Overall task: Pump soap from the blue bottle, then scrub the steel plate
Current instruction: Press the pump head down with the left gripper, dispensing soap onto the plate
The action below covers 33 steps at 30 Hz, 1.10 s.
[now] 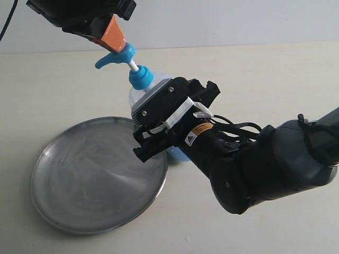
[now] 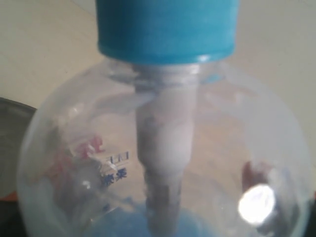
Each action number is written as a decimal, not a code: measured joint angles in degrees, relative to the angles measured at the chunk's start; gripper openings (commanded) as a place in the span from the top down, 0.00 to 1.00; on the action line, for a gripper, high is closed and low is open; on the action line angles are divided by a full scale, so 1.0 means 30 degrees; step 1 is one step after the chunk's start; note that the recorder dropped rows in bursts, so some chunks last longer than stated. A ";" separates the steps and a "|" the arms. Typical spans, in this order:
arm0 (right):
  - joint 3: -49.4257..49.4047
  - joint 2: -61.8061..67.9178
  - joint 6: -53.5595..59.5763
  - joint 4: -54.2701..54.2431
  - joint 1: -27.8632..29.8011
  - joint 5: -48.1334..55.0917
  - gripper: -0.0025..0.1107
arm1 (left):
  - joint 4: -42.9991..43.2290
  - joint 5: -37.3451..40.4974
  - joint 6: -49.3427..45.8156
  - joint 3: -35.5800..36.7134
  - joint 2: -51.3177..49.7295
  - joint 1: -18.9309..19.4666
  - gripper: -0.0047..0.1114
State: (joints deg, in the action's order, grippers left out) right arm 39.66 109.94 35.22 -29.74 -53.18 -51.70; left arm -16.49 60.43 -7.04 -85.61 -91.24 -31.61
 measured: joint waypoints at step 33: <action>0.0000 0.0000 -0.0120 0.0309 0.0000 0.0072 0.98 | -0.0029 0.0238 0.0000 0.0000 0.0062 0.0000 0.96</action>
State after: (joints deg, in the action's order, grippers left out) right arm 39.66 109.94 34.86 -28.82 -53.18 -51.49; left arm -16.58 61.15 -7.04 -85.61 -91.05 -31.61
